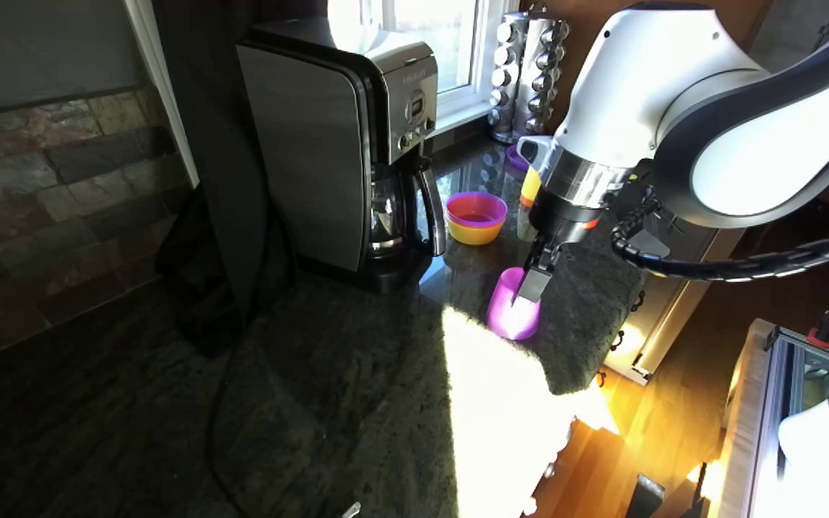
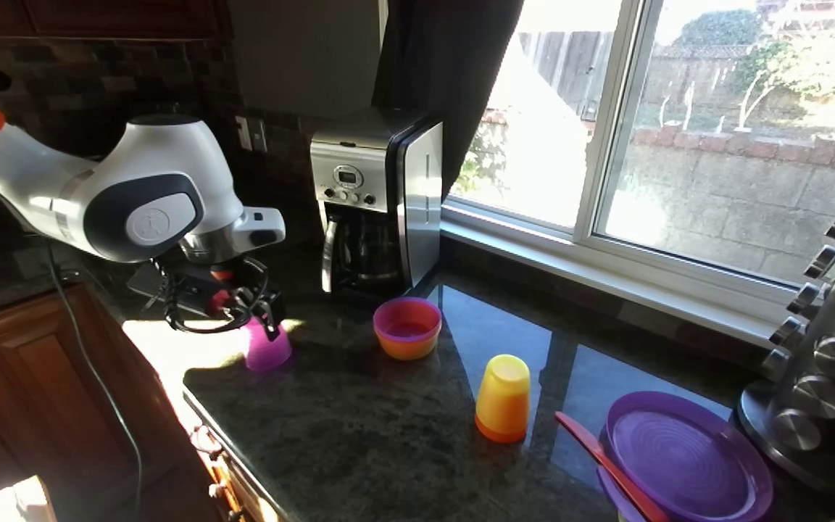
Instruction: Stack the cups
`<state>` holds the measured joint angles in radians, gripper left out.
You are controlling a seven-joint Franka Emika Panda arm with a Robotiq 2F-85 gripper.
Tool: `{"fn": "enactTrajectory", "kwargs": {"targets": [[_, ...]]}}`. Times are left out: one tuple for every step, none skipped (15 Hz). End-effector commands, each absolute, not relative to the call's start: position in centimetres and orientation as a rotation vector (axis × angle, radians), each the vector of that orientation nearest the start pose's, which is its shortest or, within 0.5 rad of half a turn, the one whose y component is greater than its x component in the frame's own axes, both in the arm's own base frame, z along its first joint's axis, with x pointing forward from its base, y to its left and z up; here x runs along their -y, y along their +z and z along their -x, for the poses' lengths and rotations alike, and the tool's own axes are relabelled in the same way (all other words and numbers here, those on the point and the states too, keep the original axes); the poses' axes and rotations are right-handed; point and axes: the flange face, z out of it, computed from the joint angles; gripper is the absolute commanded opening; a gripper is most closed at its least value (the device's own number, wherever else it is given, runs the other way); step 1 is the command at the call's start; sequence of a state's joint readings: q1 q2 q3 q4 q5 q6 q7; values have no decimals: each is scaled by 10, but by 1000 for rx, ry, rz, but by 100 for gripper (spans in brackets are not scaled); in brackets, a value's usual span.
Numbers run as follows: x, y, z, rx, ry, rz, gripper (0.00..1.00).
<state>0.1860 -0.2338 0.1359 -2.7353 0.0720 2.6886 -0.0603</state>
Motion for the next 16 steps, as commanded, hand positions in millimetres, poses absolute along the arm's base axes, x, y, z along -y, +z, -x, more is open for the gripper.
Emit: {"fn": "enactTrajectory", "kwargs": {"targets": [[-110, 333, -398, 403, -330, 3070, 43], [-103, 341, -402, 385, -340, 3072, 43], [-95, 350, -406, 357, -363, 3073, 43], [-86, 358, -410, 327, -377, 3075, 43], [-75, 369, -414, 287, -389, 3076, 43], [-66, 379, -417, 252, -396, 3078, 43], [-53, 389, -420, 218, -398, 3080, 43], [-42, 400, -423, 187, -405, 3083, 43], [-32, 410, -425, 156, -409, 3086, 43], [-19, 421, -426, 123, -413, 3087, 43], [-8, 430, -427, 96, -416, 3087, 43], [3, 440, -428, 70, -425, 3088, 43], [15, 449, -430, 40, -439, 3090, 43], [29, 459, -432, 0, -452, 3087, 43], [41, 467, -435, -37, -473, 3082, 43], [57, 474, -438, -65, -484, 3077, 43]]}}
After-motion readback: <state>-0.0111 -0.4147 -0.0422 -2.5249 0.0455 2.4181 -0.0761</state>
